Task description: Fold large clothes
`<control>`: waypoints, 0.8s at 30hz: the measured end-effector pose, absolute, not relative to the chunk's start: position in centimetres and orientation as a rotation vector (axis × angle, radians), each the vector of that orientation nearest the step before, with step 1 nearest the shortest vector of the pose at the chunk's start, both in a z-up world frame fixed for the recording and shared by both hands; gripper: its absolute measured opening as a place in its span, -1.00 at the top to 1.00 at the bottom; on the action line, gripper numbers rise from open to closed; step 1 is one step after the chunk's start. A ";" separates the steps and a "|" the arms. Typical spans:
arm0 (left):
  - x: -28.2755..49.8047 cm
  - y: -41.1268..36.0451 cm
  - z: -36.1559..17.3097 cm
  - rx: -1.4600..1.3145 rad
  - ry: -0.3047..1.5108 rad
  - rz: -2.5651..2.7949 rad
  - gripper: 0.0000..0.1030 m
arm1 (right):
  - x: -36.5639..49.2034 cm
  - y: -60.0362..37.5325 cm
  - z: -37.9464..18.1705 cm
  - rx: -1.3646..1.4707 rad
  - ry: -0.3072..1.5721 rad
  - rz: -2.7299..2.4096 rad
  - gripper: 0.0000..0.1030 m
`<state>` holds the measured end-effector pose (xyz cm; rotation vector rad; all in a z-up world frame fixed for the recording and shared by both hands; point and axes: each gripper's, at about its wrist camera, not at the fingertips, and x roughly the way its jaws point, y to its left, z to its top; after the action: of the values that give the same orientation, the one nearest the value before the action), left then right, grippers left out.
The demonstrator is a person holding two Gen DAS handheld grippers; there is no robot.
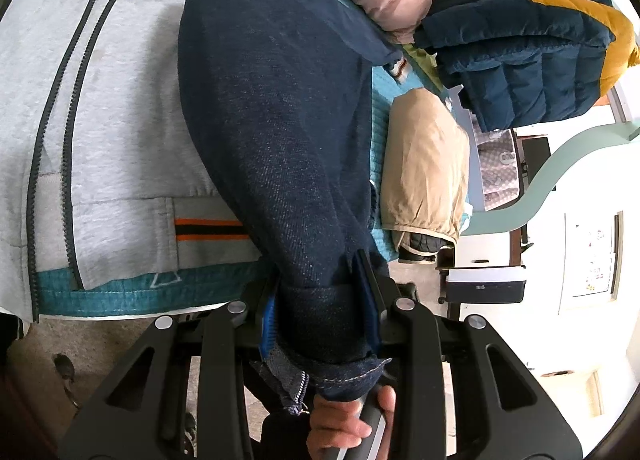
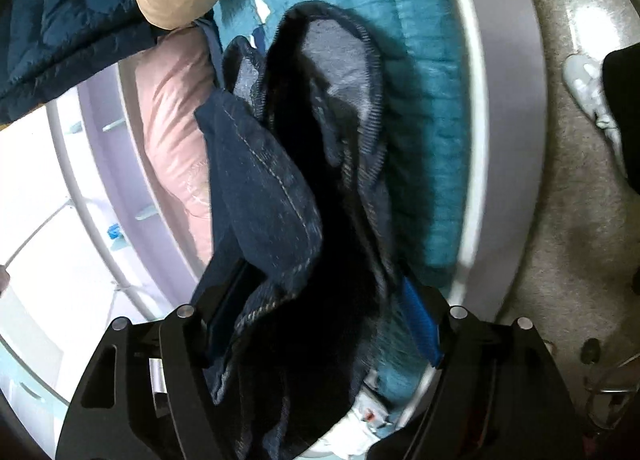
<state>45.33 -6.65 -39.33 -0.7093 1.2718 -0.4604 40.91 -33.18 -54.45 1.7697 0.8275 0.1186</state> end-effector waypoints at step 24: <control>46.3 -4.3 -40.9 -0.559 1.333 -0.416 -0.73 | 44.8 -32.0 -48.0 1.323 0.908 0.157 0.72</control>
<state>46.26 -4.29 -40.90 -0.5590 1.3325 -0.4163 44.76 -32.04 -47.99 1.3233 0.9085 0.1568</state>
